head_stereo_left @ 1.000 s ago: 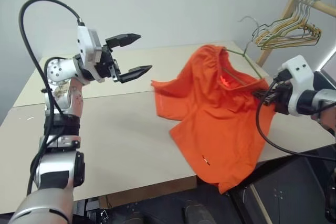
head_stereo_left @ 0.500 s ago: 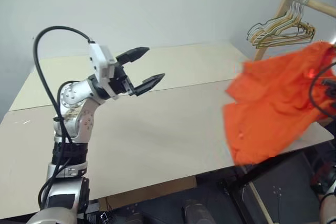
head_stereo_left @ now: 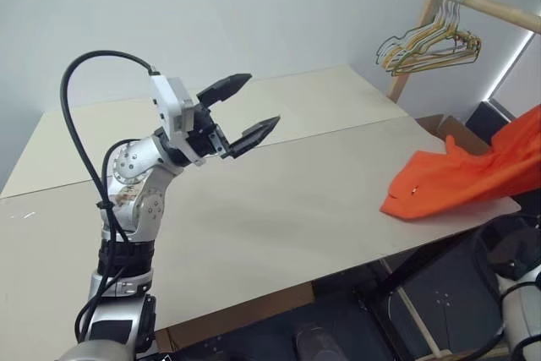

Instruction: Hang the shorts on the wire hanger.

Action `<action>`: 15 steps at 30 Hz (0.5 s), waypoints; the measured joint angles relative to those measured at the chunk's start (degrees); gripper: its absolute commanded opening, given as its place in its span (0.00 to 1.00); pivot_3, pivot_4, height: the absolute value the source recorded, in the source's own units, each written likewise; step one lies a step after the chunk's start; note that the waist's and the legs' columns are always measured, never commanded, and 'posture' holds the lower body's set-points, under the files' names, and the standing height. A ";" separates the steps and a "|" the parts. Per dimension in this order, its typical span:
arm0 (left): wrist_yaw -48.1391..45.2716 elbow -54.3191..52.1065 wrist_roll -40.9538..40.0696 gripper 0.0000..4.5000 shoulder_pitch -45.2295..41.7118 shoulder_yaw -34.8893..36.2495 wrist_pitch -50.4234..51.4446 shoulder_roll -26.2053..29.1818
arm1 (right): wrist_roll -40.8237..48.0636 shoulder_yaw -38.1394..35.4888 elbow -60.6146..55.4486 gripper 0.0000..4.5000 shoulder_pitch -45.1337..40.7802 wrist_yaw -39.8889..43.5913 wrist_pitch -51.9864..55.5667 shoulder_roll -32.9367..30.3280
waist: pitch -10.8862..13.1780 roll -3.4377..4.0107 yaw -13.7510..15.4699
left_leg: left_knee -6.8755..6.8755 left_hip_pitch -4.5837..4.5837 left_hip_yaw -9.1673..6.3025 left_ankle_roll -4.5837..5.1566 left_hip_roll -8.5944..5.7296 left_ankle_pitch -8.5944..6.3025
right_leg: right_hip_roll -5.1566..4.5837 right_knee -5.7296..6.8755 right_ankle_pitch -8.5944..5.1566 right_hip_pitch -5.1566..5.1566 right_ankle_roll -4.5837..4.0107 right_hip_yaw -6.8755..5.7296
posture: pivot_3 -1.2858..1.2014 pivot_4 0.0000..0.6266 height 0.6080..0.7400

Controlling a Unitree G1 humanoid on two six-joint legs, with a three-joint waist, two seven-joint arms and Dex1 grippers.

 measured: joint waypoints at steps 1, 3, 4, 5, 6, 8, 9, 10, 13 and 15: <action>0.06 -0.13 0.00 1.00 0.22 -0.04 0.00 -0.10 | 0.06 -0.25 2.96 0.00 -0.83 -0.85 -1.85 -0.46 | 0.00 0.00 0.00 | 0.00 -0.01 0.00 0.00 0.00 0.00 | 0.00 0.00 0.00 0.00 0.00 0.00 | 0.42 0.00 1.00; 0.13 -0.42 0.00 1.00 0.64 -0.17 0.00 -0.25 | 0.66 -1.54 7.19 0.00 -2.80 -2.61 -4.04 -0.95 | 0.00 0.01 -0.06 | 0.00 -0.01 0.02 0.00 -0.05 0.00 | -0.06 0.00 0.00 0.00 0.01 0.03 | 0.42 0.00 1.00; 0.14 -0.75 0.00 1.00 0.78 -0.30 0.00 -0.44 | 1.12 -2.08 8.68 0.00 -3.70 -3.35 -4.69 -1.26 | 0.00 0.01 -0.06 | -0.01 -0.01 0.03 0.01 -0.08 0.01 | -0.09 0.00 -0.02 0.00 0.04 0.03 | 0.42 0.00 1.00; 0.14 -1.04 0.00 1.00 0.88 -0.48 -0.02 -0.69 | 1.83 -2.91 11.03 0.00 -4.95 -4.29 -5.63 -1.78 | 0.00 0.01 -0.05 | 0.00 -0.01 0.03 0.01 -0.09 0.01 | -0.10 -0.01 -0.03 0.00 0.05 0.03 | 0.42 0.00 1.00; 0.12 -1.35 -0.01 1.00 1.05 -0.63 -0.02 -0.78 | 2.54 -3.83 12.82 0.00 -5.80 -5.28 -6.53 -2.15 | 0.00 0.00 0.01 | 0.00 -0.01 0.02 0.02 -0.11 0.01 | -0.10 -0.02 -0.03 0.02 0.06 0.02 | 0.42 0.00 1.00; -0.14 -1.94 -0.19 1.00 1.59 -0.74 -0.01 -0.81 | 4.06 -5.52 16.03 0.00 -6.68 -7.03 -8.11 -3.10 | 0.00 0.01 0.18 | -0.01 -0.01 0.02 0.02 -0.15 0.01 | -0.13 -0.06 -0.05 0.03 0.09 0.02 | 0.42 0.00 1.00; -0.90 -2.33 -1.26 1.00 2.02 -0.75 0.15 -0.68 | 4.72 -5.86 17.69 0.00 -6.75 -7.75 -8.88 -3.57 | 0.00 0.00 0.25 | -0.01 -0.02 0.02 0.03 -0.15 0.01 | -0.13 -0.07 -0.05 0.03 0.10 0.02 | 0.42 0.00 1.00; -1.73 -2.81 -2.23 1.00 2.54 -0.76 0.26 -0.49 | 5.15 -6.03 18.76 0.00 -6.75 -8.24 -9.39 -3.78 | 0.00 0.00 0.27 | -0.01 -0.02 0.03 0.03 -0.16 0.01 | -0.14 -0.08 -0.06 0.03 0.10 0.04 | 0.42 0.00 1.00; -4.61 -4.65 -5.19 1.00 3.68 -0.78 1.30 0.70 | 6.45 -5.86 21.15 0.00 -6.76 -9.18 -10.59 -4.31 | 0.00 0.01 0.29 | -0.01 -0.01 0.05 0.04 -0.19 0.01 | -0.16 -0.16 -0.08 0.03 0.13 0.06 | 0.42 0.00 1.00; -5.89 -5.35 -6.74 1.00 4.11 -0.77 1.49 1.12 | 7.47 -5.83 22.54 0.00 -6.76 -9.96 -11.12 -5.03 | 0.00 0.00 0.53 | 0.00 -0.01 0.05 0.04 -0.20 0.01 | -0.17 -0.25 -0.08 0.06 0.14 0.05 | 0.43 0.00 1.00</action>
